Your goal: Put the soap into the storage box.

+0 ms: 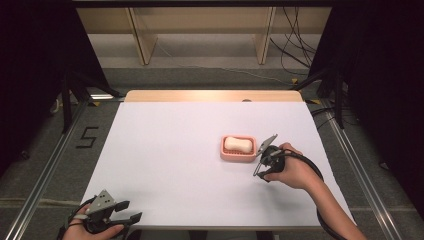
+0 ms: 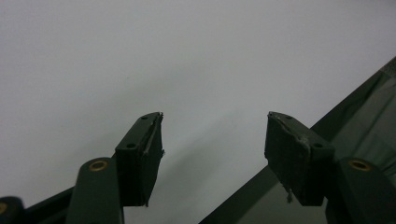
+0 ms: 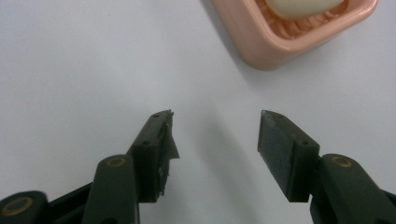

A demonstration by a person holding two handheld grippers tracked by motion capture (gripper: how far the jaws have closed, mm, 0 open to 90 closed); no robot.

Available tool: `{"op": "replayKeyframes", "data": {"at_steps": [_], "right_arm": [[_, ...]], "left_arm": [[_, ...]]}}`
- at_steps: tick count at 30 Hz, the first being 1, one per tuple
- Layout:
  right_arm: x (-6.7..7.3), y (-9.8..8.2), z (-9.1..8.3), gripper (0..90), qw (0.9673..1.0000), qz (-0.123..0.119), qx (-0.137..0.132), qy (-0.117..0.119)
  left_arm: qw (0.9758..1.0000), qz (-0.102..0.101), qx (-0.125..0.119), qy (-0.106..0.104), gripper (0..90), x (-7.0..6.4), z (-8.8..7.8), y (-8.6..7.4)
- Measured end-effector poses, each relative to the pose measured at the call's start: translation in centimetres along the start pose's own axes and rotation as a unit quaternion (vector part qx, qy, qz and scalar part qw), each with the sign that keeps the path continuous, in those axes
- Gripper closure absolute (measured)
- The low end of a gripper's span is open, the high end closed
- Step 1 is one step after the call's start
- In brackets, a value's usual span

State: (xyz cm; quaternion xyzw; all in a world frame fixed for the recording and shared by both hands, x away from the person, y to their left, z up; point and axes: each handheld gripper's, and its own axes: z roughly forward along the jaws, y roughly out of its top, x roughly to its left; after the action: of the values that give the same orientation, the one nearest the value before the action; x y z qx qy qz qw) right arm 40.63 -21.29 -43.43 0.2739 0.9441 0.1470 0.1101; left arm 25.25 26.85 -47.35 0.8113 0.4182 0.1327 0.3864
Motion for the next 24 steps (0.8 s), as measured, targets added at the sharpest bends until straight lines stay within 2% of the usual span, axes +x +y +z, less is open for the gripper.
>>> {"op": "replayKeyframes", "data": {"at_steps": [1,3,4,6,7,10,11,13,15,16,17,18,19,20,22,23,24], "right_arm": [[0.0,-0.1,0.0,45.6,1.0,0.001,-0.003,0.0],[0.2,-1.1,0.2,45.0,0.9999,0.009,-0.011,-0.006],[0.3,-1.4,0.2,44.9,0.9998,0.01,-0.011,-0.011],[0.4,-1.7,0.3,44.7,0.9997,0.019,-0.015,-0.01],[0.6,-2.4,0.3,44.6,0.9992,0.033,-0.022,-0.01],[0.7,-2.9,0.3,44.5,0.9986,0.044,-0.028,-0.01],[0.9,-3.7,0.6,44.4,0.9975,0.061,-0.035,-0.009],[1.0,-4.4,0.9,44.5,0.996,0.073,-0.047,-0.022],[1.2,-5.0,1.1,44.6,0.9937,0.091,-0.059,-0.026],[1.2,-5.3,1.1,44.6,0.9931,0.091,-0.066,-0.033],[1.2,-5.6,1.2,44.6,0.9918,0.101,-0.071,-0.036],[1.2,-5.6,1.2,44.6,0.9918,0.101,-0.071,-0.036],[1.3,-6.2,1.3,44.7,0.9886,0.117,-0.084,-0.043],[1.3,-6.3,1.3,44.7,0.9882,0.117,-0.088,-0.046],[1.4,-6.9,1.4,44.6,0.9845,0.135,-0.098,-0.052],[1.4,-6.9,1.4,44.6,0.9845,0.135,-0.098,-0.052],[1.3,-7.1,1.4,44.8,0.9828,0.142,-0.104,-0.055]], "left_arm": [[0.9999,0.01,-0.001,0.002,36.5,0.1,0.0,0.0],[1.0,0.002,0.0,0.001,36.5,0.0,0.0,0.0],[0.9999,-0.012,-0.003,-0.006,36.5,-0.2,-0.1,-0.1],[0.9999,-0.012,-0.003,-0.006,36.4,-0.2,-0.1,-0.1],[0.9999,-0.011,-0.004,-0.005,36.4,-0.2,0.0,-0.1],[0.9999,-0.011,-0.003,-0.006,36.4,-0.2,0.0,-0.1],[0.9999,-0.013,-0.003,-0.006,36.4,-0.2,0.0,-0.1],[1.0,-0.008,0.001,-0.005,36.4,-0.1,-0.1,-0.1],[0.9999,-0.012,-0.003,-0.005,36.4,-0.2,0.0,-0.1],[1.0,-0.008,-0.001,-0.004,36.4,-0.1,-0.1,-0.1],[1.0,-0.007,-0.001,-0.004,36.5,-0.1,-0.1,-0.1],[1.0,-0.007,-0.001,-0.004,36.4,-0.1,-0.1,-0.1],[1.0,-0.008,-0.001,-0.003,36.4,-0.1,-0.1,-0.1],[1.0,-0.008,-0.001,-0.003,36.4,-0.1,-0.1,-0.1],[1.0,-0.008,-0.002,-0.002,36.4,-0.1,-0.1,-0.1],[1.0,-0.008,-0.002,-0.002,36.4,-0.1,-0.1,-0.1],[1.0,-0.009,-0.003,-0.001,36.4,-0.1,-0.1,0.0]]}}
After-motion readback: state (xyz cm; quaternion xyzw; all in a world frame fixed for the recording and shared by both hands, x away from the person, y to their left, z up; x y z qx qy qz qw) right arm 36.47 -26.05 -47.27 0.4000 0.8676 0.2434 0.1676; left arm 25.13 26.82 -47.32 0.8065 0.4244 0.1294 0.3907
